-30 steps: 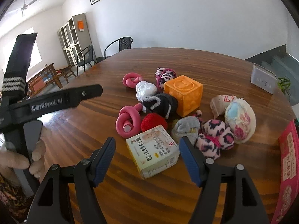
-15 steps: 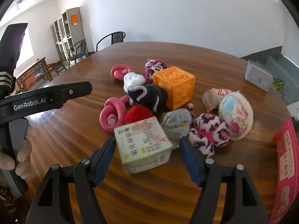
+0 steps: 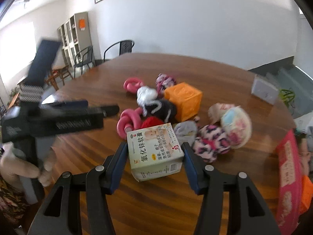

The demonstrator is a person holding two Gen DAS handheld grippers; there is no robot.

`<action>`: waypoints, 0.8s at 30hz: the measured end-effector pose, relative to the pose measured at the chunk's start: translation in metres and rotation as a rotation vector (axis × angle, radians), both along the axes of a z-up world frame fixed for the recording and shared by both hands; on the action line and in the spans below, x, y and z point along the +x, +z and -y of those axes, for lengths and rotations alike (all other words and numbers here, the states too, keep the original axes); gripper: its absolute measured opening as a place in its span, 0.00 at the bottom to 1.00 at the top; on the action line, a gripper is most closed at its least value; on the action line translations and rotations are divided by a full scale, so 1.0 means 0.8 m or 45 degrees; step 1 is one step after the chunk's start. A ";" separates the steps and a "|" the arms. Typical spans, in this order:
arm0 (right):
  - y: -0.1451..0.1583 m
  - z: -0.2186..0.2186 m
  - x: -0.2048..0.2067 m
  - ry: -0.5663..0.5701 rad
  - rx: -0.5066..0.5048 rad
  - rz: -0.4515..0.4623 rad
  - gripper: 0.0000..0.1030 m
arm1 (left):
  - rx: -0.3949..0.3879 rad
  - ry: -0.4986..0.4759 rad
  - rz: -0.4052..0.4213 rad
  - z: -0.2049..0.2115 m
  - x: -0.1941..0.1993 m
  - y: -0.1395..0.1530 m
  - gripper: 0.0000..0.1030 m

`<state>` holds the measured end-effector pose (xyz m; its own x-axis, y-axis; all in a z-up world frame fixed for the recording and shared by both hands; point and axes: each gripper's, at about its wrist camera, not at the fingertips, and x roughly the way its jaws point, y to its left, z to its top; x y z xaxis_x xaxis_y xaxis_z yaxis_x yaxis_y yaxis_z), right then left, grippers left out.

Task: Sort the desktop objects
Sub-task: 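Grasp the white medicine box with right tool, then grasp the pink foam knot with left tool while right tool holds the medicine box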

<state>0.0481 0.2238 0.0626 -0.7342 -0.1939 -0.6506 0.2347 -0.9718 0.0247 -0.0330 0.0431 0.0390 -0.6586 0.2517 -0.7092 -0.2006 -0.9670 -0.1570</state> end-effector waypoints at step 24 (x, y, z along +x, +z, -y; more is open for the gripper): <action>0.006 -0.038 0.015 -0.145 -0.094 -0.006 0.58 | -0.069 -0.056 0.104 -0.050 -0.041 -0.037 0.53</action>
<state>0.0598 0.2546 0.0675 -0.7571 -0.1562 -0.6343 0.1229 -0.9877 0.0965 -0.0661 0.0833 0.0092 -0.5874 0.2393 -0.7731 -0.2320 -0.9650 -0.1225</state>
